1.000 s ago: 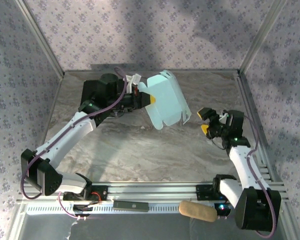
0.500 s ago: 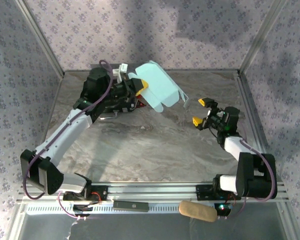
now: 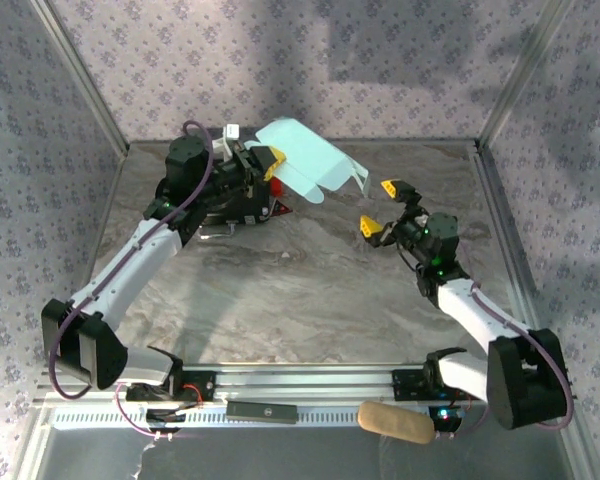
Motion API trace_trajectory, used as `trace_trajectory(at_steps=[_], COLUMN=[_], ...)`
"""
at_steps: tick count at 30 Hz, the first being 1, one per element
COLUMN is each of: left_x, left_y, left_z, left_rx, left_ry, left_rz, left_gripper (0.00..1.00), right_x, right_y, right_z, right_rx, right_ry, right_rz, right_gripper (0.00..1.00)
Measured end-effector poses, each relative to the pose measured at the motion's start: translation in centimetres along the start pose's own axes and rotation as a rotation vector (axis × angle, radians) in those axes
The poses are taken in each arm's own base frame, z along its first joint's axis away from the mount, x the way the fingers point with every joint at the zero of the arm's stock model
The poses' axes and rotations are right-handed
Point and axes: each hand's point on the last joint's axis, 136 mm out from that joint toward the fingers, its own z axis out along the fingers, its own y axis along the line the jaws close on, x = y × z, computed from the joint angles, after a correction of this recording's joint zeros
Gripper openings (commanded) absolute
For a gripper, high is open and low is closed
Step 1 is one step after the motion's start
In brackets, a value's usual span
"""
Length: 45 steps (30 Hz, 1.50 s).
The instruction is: Fold the paper box
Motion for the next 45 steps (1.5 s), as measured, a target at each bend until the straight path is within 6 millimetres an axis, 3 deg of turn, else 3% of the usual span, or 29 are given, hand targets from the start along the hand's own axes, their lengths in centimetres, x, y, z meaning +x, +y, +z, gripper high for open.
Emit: trace_trajectory(at_steps=[6,11,17,24,27,28,29,30,33,36,39,42,45], left_x=[-0.1,0.1,0.4,0.6,0.5,0.6,0.7,0.8,1.1,1.7,2.5,3.9,5.8], left_y=[0.1,0.2,-0.2,-0.2,0.6,1.0,1.3,1.7,3.0,4.7,5.4,5.1,4.0], left_z=[0.0,-0.2,-0.7,-1.0,-1.0,-1.0,-1.0,-1.0,-1.5,-3.0,-5.8,-8.8,-9.4], left_rx=[0.008,0.011,0.020,0.022,0.006,0.000,-0.005,-0.012,-0.047,-0.128,-0.233,-0.318,-0.386], left_ry=[-0.005,-0.005,-0.007,-0.007,-0.009,-0.006,-0.003,-0.001,-0.008,-0.035,-0.102,-0.150,-0.119], left_rz=[-0.010,-0.015,-0.009,-0.008,-0.018,-0.024,-0.028,-0.030,-0.040,-0.041,0.020,0.131,0.294], left_gripper=[0.00,0.00,0.00,0.00,0.00,0.03,0.20,0.45,0.85,0.87,0.87,0.77,0.69], right_x=[1.5,1.8,0.9,0.1,-0.2,-0.3,-0.4,-0.5,-0.7,-0.6,0.0,1.3,3.2], right_y=[1.8,2.2,3.0,4.1,4.4,4.4,4.4,4.3,4.4,5.0,6.3,8.3,9.8], right_z=[1.8,3.6,3.5,3.1,3.1,3.0,3.0,2.8,2.1,1.1,0.5,0.0,-0.1], right_rx=[-0.059,-0.079,-0.115,-0.162,-0.171,-0.172,-0.169,-0.164,-0.141,-0.118,-0.087,-0.056,-0.011], right_ry=[-0.009,-0.020,-0.067,-0.105,-0.117,-0.123,-0.129,-0.135,-0.165,-0.190,-0.218,-0.241,-0.254], right_rz=[-0.003,0.000,0.001,-0.001,-0.001,-0.002,-0.004,-0.004,-0.045,-0.130,-0.261,-0.440,-0.602], right_gripper=[0.95,0.81,0.63,0.28,0.06,0.00,0.00,0.00,0.00,0.00,0.00,0.00,0.00])
